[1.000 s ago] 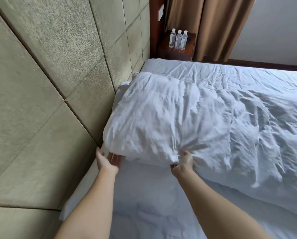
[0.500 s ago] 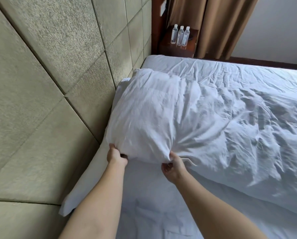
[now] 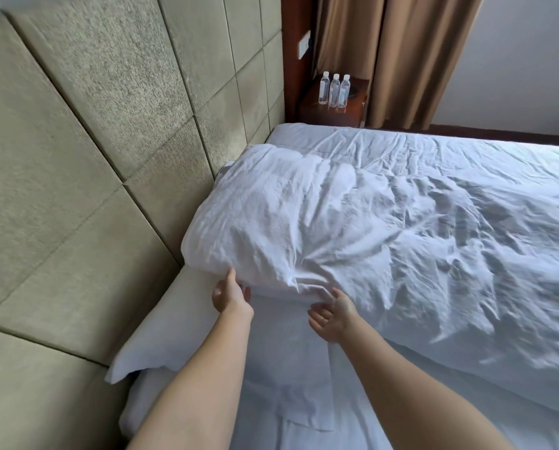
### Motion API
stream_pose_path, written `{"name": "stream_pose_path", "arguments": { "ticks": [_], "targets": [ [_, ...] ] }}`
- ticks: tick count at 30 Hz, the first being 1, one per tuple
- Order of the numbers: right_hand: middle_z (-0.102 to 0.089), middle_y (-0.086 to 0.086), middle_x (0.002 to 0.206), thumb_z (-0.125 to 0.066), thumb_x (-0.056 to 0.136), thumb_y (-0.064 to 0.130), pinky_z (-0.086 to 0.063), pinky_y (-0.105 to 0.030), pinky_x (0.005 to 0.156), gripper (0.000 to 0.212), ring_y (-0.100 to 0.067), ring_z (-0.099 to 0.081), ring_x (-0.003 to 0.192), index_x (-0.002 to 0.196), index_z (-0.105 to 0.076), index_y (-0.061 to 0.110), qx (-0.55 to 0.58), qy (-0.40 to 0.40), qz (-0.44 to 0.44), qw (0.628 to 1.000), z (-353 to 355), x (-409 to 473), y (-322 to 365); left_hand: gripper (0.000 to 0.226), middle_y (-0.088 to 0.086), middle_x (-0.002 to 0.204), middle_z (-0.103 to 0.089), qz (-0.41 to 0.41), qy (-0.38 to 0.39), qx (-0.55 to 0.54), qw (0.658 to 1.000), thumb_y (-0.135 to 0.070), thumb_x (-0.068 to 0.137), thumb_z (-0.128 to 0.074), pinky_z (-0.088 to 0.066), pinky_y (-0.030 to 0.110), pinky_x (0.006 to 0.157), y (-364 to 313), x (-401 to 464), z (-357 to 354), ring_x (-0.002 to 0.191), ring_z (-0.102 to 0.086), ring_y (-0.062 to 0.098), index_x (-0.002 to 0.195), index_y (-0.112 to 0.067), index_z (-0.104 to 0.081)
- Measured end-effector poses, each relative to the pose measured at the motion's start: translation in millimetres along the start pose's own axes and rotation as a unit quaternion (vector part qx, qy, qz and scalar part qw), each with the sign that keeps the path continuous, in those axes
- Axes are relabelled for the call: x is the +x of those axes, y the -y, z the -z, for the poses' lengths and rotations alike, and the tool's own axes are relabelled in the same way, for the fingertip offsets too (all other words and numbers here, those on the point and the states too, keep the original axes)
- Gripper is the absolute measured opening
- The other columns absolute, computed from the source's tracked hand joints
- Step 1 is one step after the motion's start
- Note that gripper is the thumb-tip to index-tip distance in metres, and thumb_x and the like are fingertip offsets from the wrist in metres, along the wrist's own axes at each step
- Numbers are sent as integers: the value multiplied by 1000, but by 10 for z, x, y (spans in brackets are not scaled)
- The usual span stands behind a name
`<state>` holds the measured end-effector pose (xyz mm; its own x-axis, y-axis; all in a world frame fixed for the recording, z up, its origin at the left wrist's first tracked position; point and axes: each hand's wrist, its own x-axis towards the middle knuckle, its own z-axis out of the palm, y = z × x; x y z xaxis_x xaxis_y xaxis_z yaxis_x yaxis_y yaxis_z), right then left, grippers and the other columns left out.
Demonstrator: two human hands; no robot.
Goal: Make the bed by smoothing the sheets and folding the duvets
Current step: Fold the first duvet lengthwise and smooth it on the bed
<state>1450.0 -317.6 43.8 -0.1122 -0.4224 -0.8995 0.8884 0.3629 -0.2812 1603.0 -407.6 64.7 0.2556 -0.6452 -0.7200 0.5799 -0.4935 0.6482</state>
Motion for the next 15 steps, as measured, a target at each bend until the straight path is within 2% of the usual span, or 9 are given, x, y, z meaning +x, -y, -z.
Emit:
{"name": "stream_pose_path", "arguments": {
  "ticks": [1,2,5,6,12,15],
  "targets": [
    [-35,-6,150,-46,97,40,-25,-32,116,43,-24,-30,140,130,-56,13,-29,-5,-15,999,67,-59,20,37,8,117,-57,-8,16,2,1000,-20,86,-69,-52,31,77,49,-96,-14,102,-57,24,121,-15,-57],
    [-29,-7,151,-45,98,37,-25,-32,116,46,-22,-27,140,136,-50,12,-52,-8,-22,998,141,-130,40,46,9,122,-56,-14,29,0,999,-13,88,-66,-50,34,84,101,-195,-24,108,-55,25,131,-15,-52],
    [-47,-14,143,-43,100,31,-42,-32,103,48,-29,-47,131,139,-44,3,-74,-15,1,997,413,-280,101,61,9,131,-52,-21,48,-14,999,-1,88,-58,-45,39,97,270,-460,-32,123,-50,26,144,-16,-39],
    [-51,-15,139,-43,101,29,-43,-34,97,46,-30,-52,126,137,-44,2,-74,-11,13,997,518,-316,127,61,9,131,-52,-20,54,-19,998,1,89,-56,-44,40,100,342,-538,-36,126,-48,26,145,-16,-38],
    [-57,-15,130,-41,101,26,-43,-34,91,39,-28,-56,119,134,-47,6,-44,22,31,998,1174,-452,299,43,10,134,-53,25,109,33,993,-4,96,-46,-41,36,99,1038,-991,-72,127,-48,26,139,-10,-44],
    [-58,-15,129,-42,101,25,-44,-33,89,37,-29,-57,118,132,-49,6,-23,26,31,999,1473,-464,408,41,11,133,-54,57,123,57,989,-7,97,-45,-41,34,97,1444,-1165,-123,120,-51,26,138,-8,-46]
  ]
}}
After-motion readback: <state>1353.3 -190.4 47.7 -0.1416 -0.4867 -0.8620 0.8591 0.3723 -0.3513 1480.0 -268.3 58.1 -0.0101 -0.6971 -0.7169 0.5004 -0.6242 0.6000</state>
